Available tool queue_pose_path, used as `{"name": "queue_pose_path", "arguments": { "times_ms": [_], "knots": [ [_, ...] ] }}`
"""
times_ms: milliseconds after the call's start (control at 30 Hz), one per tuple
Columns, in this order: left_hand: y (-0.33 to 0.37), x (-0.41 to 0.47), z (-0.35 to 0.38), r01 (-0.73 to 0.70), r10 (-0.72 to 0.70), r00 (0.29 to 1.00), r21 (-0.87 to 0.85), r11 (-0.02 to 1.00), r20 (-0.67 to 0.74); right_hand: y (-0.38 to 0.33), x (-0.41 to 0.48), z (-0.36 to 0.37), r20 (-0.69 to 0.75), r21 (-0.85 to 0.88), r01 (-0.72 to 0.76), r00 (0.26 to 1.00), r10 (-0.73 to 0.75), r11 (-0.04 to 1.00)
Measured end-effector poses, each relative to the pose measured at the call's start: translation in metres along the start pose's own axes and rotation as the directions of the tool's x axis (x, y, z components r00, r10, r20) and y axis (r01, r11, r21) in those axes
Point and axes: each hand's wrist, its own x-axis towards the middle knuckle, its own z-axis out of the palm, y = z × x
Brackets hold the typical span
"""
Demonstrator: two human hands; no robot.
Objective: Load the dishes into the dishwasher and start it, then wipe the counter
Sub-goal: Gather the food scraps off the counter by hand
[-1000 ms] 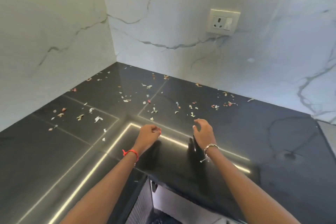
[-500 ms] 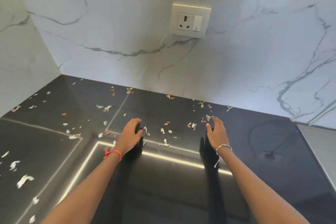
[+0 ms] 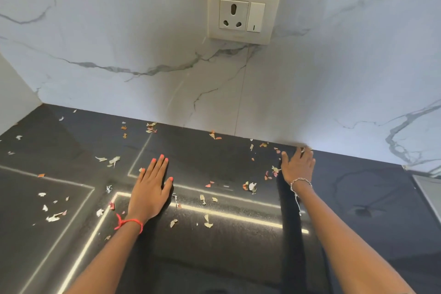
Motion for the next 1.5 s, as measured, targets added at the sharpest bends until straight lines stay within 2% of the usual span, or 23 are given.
{"name": "queue_pose_path", "arguments": {
  "times_ms": [100, 267, 333, 400, 600, 700, 833, 967, 1033, 1100, 1167, 1200, 1267, 1333, 1500],
  "knots": [
    [0.000, 0.000, 0.000, 0.001, -0.001, 1.000, 0.008, 1.000, -0.001, -0.015, -0.013, 0.006, -0.030, 0.041, 0.075, 0.997, -0.074, 0.996],
    [-0.001, 0.000, 0.001, 0.007, -0.007, 1.000, -0.013, 1.000, -0.009, -0.040, -0.070, 0.021, 0.006, 0.225, 0.355, 0.931, -0.365, 0.907],
    [-0.002, 0.000, 0.002, 0.010, -0.010, 1.000, -0.013, 1.000, -0.016, -0.043, -0.078, 0.015, -0.106, 0.382, 0.348, 0.937, -0.333, 0.856],
    [-0.002, 0.000, 0.003, 0.013, -0.013, 1.000, -0.019, 1.000, -0.019, -0.042, -0.068, 0.005, -0.187, 0.449, 0.311, 0.949, -0.253, 0.838],
    [-0.002, 0.000, 0.002, 0.022, -0.024, 0.999, -0.056, 0.998, -0.026, -0.037, -0.014, 0.004, 0.062, 0.210, 0.273, 0.955, -0.291, 0.939],
    [-0.001, 0.000, 0.002, 0.026, -0.028, 0.999, -0.072, 0.997, -0.034, -0.047, -0.020, 0.010, 0.060, 0.260, 0.349, 0.925, -0.376, 0.900],
    [-0.001, 0.001, 0.002, 0.031, -0.034, 0.999, -0.074, 0.997, -0.043, -0.059, -0.022, 0.008, -0.011, 0.318, 0.433, 0.891, -0.453, 0.843],
    [-0.001, 0.000, 0.001, 0.033, -0.036, 0.998, -0.082, 0.996, -0.043, -0.060, -0.008, 0.012, 0.120, 0.256, 0.475, 0.849, -0.515, 0.842],
    [-0.001, 0.000, 0.002, 0.035, -0.039, 0.998, -0.080, 0.996, -0.044, -0.059, -0.010, 0.011, 0.060, 0.383, 0.464, 0.850, -0.523, 0.799],
    [-0.001, 0.000, 0.002, 0.037, -0.041, 0.998, -0.080, 0.996, -0.049, -0.056, -0.012, 0.006, -0.097, 0.500, 0.451, 0.878, -0.470, 0.740],
    [-0.002, 0.001, 0.003, 0.033, -0.037, 0.998, -0.081, 0.996, -0.048, -0.049, -0.008, 0.002, -0.208, 0.469, 0.405, 0.914, -0.347, 0.785],
    [-0.002, 0.001, 0.003, 0.031, -0.035, 0.998, -0.080, 0.996, -0.049, -0.045, -0.005, 0.002, -0.208, 0.432, 0.354, 0.934, -0.290, 0.830],
    [-0.003, 0.001, 0.003, 0.029, -0.033, 0.998, -0.082, 0.996, -0.050, -0.037, -0.003, 0.005, -0.083, 0.337, 0.270, 0.963, -0.257, 0.902],
    [-0.003, 0.001, 0.004, 0.029, -0.034, 0.998, -0.090, 0.996, -0.055, -0.032, -0.010, 0.010, 0.065, 0.265, 0.283, 0.949, -0.310, 0.922],
    [-0.004, 0.001, 0.005, 0.032, -0.036, 0.998, -0.075, 0.997, -0.055, -0.036, -0.052, 0.004, 0.183, 0.318, 0.422, 0.851, -0.492, 0.849]
  ]
}}
